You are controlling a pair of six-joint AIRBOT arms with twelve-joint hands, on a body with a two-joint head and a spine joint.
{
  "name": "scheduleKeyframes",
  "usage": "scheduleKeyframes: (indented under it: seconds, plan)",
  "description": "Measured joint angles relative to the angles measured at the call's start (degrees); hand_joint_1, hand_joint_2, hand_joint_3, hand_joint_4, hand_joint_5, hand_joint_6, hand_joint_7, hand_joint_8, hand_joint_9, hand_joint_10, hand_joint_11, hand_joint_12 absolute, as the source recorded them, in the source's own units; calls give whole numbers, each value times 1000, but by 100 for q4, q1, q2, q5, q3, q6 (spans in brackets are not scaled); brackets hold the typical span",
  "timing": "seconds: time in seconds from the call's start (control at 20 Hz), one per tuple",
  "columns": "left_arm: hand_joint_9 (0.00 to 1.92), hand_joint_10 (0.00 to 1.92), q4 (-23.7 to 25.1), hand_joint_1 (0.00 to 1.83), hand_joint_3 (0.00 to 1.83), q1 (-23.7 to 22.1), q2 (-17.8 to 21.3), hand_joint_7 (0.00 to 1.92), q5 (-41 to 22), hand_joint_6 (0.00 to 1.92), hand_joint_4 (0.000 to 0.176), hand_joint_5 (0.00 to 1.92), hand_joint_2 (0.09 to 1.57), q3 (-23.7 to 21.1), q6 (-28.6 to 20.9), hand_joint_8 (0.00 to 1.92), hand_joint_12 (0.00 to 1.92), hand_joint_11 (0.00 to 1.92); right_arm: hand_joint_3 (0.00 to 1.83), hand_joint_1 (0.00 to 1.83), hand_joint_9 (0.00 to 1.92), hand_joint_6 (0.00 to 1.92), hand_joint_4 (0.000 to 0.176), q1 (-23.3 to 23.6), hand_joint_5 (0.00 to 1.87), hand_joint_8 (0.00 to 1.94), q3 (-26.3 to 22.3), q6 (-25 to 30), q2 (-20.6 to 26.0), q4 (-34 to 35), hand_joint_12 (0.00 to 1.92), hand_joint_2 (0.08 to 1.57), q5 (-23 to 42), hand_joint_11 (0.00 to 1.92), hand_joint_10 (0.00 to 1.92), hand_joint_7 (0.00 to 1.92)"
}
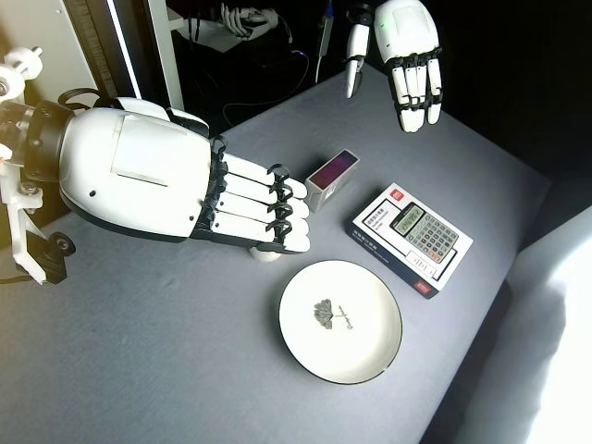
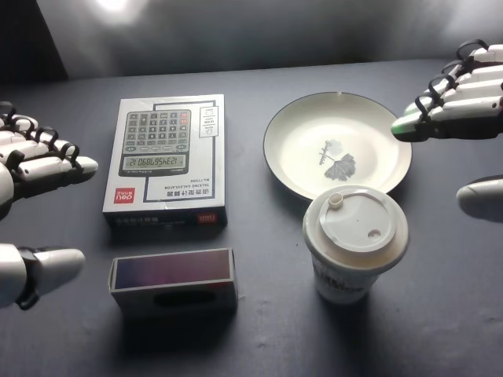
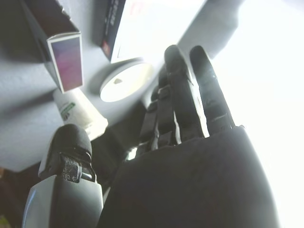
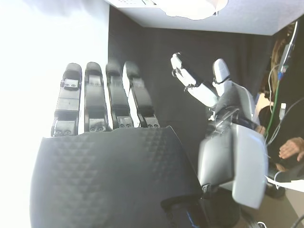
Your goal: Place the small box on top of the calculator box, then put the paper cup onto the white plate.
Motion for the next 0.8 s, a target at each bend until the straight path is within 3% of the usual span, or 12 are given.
scheduleKeyframes:
  seconds: [0.2,0.35,0.55,0.65,0.8]
  plan:
    - [134,1,-17,0,3,0,0,142,15,1,0,155,1263,0,2,1,257,0,4,0,221,0,0,0,264,1,0,0,0,4,575,1360,11,0,10,258]
    - [115,2,-28,0,3,0,0,125,50,3,0,143,1271,0,2,0,191,0,1,0,233,0,0,0,261,1,0,0,0,7,591,1356,9,0,9,264]
    - [147,1,-184,0,0,0,0,151,50,1,0,171,1256,-39,7,0,287,0,1,0,246,2,0,0,266,5,0,0,0,7,595,1358,9,0,13,274]
    - [173,4,-354,245,0,-4,0,182,55,2,0,188,1094,-61,9,3,443,0,0,0,245,2,0,0,265,4,0,0,0,4,614,1359,9,0,5,267]
    - [136,0,-713,406,0,-13,-127,136,9,0,0,125,1013,-83,140,0,380,0,0,0,228,1,0,0,253,2,0,0,0,4,604,1357,7,0,0,254]
